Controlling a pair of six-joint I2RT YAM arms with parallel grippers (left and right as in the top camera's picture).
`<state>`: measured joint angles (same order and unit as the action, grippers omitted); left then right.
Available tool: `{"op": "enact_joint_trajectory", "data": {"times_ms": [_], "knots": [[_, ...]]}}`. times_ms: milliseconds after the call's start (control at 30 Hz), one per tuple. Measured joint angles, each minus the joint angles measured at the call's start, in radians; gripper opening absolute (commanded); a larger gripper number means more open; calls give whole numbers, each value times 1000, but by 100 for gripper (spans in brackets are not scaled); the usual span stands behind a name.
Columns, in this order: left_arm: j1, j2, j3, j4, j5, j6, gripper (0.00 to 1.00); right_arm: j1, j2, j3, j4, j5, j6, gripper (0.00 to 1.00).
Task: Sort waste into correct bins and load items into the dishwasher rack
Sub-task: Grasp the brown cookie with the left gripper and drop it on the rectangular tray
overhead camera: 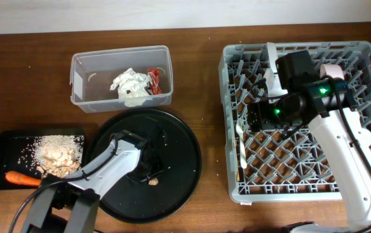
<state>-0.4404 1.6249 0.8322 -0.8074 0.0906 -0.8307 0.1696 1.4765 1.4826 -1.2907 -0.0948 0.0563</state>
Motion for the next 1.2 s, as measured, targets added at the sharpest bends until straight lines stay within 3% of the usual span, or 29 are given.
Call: {"op": "enact_joint_trajectory", "data": {"times_ms": [67,167,267,433,500,533,600,633,833,967,1067,1200], "knots": [[33,0,17,-17,-14,16,16,0,0,0,0,0,0,88],[209,-16,122,-92,-71,77,16,0,0,0,-8,0,0,88],[464,-55,211,-82,-98,171,16,0,0,0,-7,0,0,88],[875,-59,220,81,-199,234,17,0,0,0,-8,0,0,88],[973,-58,220,99,-266,238,34,0,0,0,-8,0,0,88],[1012,-44,220,115,-287,241,39,0,0,0,-8,0,0,88],[1057,-5,221,124,-301,246,40,0,0,0,-8,0,0,88],[1073,19,221,125,-306,247,50,0,0,0,-8,0,0,88],[1082,55,224,120,-282,255,69,0,0,0,-11,0,0,89],[1047,13,253,117,-131,294,71,0,0,0,-12,-1,0,94],[838,-100,269,125,-40,371,77,0,0,0,32,-72,0,98],[385,-114,279,51,-14,478,93,-8,0,-1,105,-118,1,98]]}}
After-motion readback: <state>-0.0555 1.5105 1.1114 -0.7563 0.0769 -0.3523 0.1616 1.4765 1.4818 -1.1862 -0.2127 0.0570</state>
